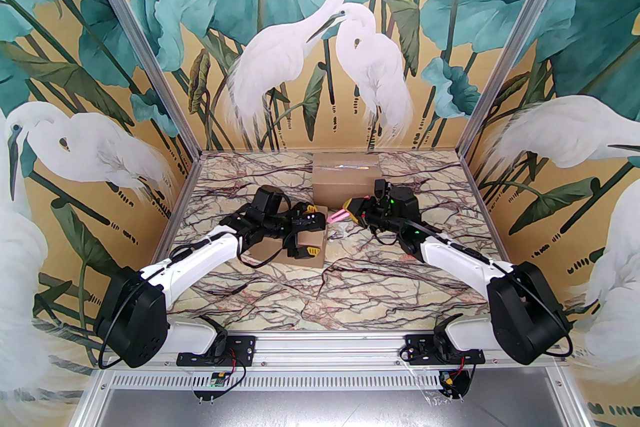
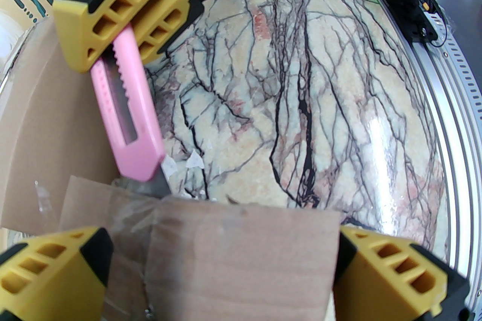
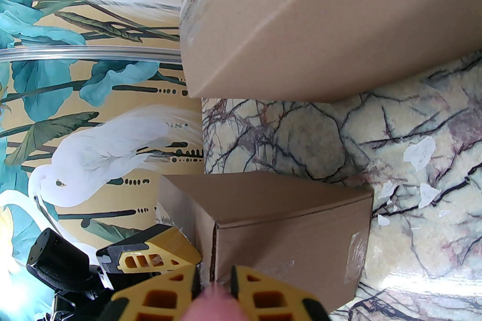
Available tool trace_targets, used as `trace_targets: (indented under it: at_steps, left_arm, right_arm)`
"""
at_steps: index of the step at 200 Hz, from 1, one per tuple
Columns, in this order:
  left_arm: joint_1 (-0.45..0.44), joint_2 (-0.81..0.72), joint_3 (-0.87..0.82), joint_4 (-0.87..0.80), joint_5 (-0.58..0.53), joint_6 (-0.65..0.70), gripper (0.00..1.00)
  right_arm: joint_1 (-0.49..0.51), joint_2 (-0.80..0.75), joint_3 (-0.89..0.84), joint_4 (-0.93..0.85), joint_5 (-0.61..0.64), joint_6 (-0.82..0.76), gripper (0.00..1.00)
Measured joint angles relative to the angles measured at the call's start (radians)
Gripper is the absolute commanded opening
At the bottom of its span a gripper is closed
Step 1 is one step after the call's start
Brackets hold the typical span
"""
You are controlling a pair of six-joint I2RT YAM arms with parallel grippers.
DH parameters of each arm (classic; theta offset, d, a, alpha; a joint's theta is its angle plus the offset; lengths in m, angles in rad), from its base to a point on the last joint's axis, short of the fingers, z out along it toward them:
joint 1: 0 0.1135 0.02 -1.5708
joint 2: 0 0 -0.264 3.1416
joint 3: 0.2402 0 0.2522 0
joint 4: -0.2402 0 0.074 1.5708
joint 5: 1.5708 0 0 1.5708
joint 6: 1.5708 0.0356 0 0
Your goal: Unpack the express box
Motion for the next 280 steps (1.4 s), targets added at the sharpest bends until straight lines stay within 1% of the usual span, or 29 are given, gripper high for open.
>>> trace_targets:
  at_steps: [26, 67, 93, 133, 170, 219, 259, 280]
  left_arm:
    - [-0.001, 0.0, -0.005, 0.038, -0.016, -0.061, 0.99]
    - [-0.006, 0.011, -0.006, 0.068, -0.033, -0.14, 1.0]
    - [-0.018, 0.013, -0.006, 0.067, -0.032, -0.148, 1.0]
    - [-0.027, 0.013, -0.006, 0.066, -0.024, -0.148, 1.0]
    - [-0.031, 0.008, -0.007, 0.064, -0.007, -0.146, 0.99]
    - [-0.027, -0.007, -0.013, 0.027, 0.013, -0.105, 0.99]
    - [-0.027, -0.008, -0.013, 0.007, 0.024, -0.076, 0.99]
    - [-0.035, -0.007, -0.013, 0.009, 0.008, -0.079, 0.99]
  right_arm:
    - [0.0, 0.0, 0.0, 0.01, 0.016, 0.006, 0.0]
    - [0.023, -0.036, -0.028, 0.013, 0.1, 0.013, 0.0]
    - [0.033, -0.087, -0.064, 0.007, 0.143, 0.015, 0.0]
    - [0.034, -0.138, -0.078, -0.047, 0.166, 0.013, 0.0]
    - [0.0, -0.193, -0.094, -0.105, 0.146, 0.004, 0.0]
    - [-0.076, -0.248, -0.095, -0.221, 0.032, -0.043, 0.0]
    - [-0.081, -0.244, -0.095, -0.224, 0.002, -0.041, 0.0]
    - [-0.077, -0.232, -0.092, -0.212, 0.002, -0.03, 0.0]
